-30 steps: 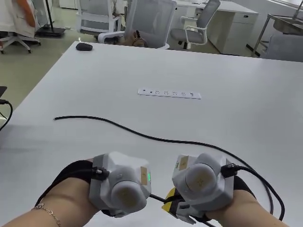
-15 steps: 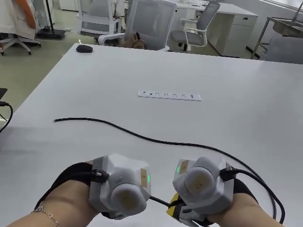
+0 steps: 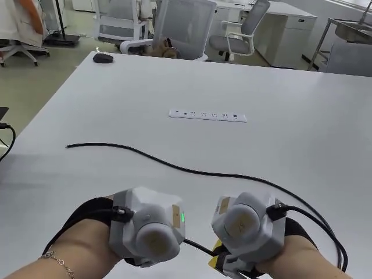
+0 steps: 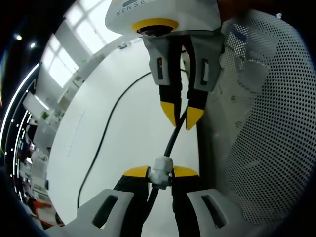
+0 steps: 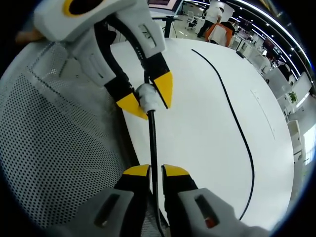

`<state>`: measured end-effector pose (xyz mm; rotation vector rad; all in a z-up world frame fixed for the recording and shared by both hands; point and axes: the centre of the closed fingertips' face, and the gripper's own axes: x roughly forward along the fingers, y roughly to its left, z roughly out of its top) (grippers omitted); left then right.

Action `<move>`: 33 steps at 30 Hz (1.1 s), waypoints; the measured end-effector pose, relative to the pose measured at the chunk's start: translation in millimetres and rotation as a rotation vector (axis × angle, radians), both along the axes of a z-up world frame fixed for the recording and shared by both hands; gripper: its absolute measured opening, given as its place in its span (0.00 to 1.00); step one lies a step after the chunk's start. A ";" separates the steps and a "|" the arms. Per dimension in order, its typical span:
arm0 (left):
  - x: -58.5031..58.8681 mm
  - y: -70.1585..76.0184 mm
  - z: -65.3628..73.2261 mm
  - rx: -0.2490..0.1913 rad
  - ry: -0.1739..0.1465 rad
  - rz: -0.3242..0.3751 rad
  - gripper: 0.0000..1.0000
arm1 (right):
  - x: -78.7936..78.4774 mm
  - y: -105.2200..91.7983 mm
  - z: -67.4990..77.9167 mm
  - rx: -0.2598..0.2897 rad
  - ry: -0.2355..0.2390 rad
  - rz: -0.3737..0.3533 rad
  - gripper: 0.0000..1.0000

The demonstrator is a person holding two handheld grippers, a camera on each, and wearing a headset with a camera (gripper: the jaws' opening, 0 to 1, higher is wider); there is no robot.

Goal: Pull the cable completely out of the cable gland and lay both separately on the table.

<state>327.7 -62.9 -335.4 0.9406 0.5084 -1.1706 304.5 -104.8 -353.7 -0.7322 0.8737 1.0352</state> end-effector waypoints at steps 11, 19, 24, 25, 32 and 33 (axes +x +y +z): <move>-4.7 -3.5 -1.1 -0.004 0.009 -0.026 0.18 | 0.0 21.0 13.0 0.083 -0.047 0.069 0.06; -2.9 -4.6 0.2 -0.011 0.004 -0.022 0.18 | 0.9 20.2 11.9 0.092 -0.038 0.051 0.03; 1.9 -0.4 0.9 -0.007 -0.004 0.000 0.18 | 3.2 12.2 7.4 0.061 -0.031 0.025 0.03; 2.3 -0.2 1.2 -0.008 -0.005 0.002 0.18 | 3.7 11.4 7.2 0.059 -0.031 0.021 0.03; 4.0 2.8 1.5 -0.005 -0.006 0.019 0.18 | 4.3 -1.2 -0.4 0.001 -0.015 -0.013 0.03; 4.4 3.2 1.6 -0.006 -0.005 0.022 0.18 | 4.5 -3.2 -1.1 -0.005 -0.013 -0.017 0.03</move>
